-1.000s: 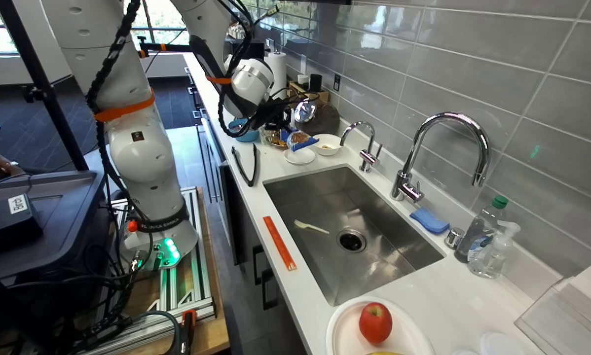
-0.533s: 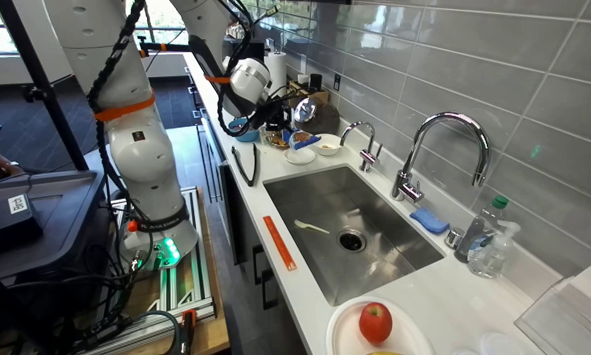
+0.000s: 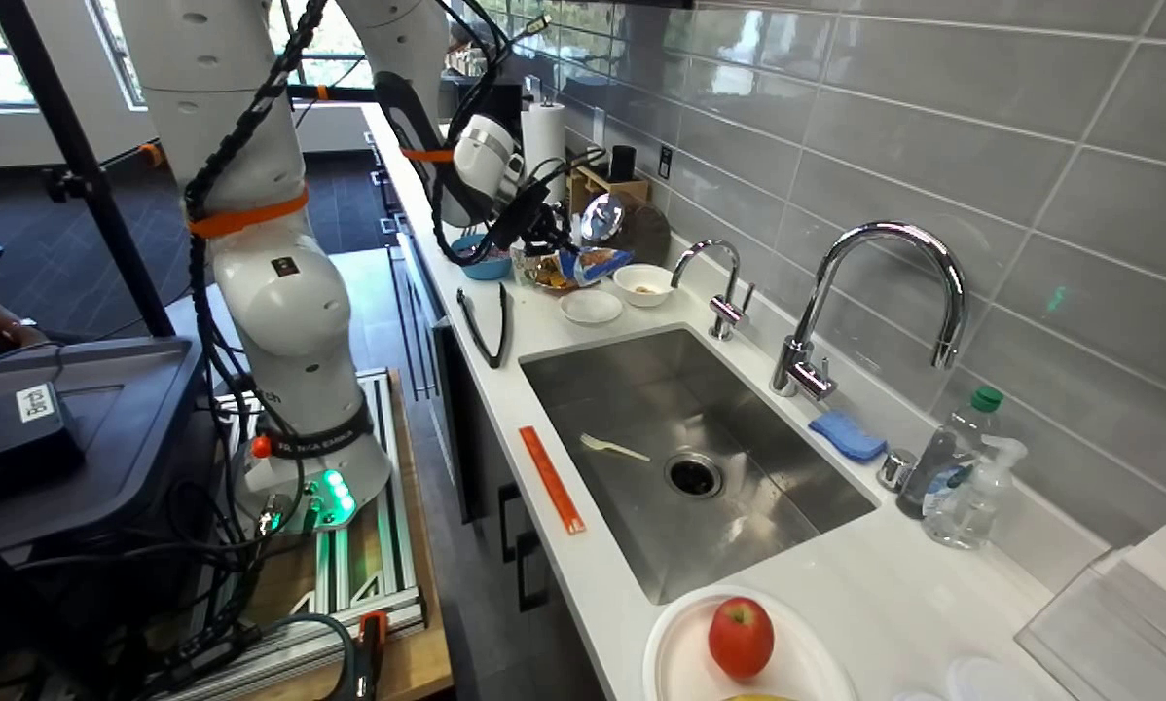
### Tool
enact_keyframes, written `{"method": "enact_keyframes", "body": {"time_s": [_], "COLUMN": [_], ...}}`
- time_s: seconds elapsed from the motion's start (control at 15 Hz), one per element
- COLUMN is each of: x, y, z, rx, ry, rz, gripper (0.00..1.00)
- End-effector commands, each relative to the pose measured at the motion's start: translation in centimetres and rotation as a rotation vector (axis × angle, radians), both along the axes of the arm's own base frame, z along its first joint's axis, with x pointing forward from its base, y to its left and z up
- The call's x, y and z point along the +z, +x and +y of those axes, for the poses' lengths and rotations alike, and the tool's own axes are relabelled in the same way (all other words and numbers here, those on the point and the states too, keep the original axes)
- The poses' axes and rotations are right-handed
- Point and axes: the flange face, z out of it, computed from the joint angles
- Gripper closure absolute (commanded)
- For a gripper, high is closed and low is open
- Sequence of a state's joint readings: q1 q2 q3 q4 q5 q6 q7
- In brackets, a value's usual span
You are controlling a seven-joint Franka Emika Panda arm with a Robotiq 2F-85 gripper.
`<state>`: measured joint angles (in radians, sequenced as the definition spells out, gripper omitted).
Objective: Move the white plate to the left counter, then pour the contents of the blue pack onto it
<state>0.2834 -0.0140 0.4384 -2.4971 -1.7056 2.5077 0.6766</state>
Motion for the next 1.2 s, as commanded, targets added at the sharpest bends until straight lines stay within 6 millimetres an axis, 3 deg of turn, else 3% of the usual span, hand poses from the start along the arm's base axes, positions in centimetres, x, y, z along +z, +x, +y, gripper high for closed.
{"method": "enact_keyframes", "body": {"time_s": [0.0, 1.13], "x": [-0.8, -4.0], "y": [0.1, 0.7], "z": [1.5, 2.9], "rx": [0.040, 0.163], "ry": [-0.062, -0.281], "rz": [-0.066, -0.277], "gripper": [1.00, 1.00]}}
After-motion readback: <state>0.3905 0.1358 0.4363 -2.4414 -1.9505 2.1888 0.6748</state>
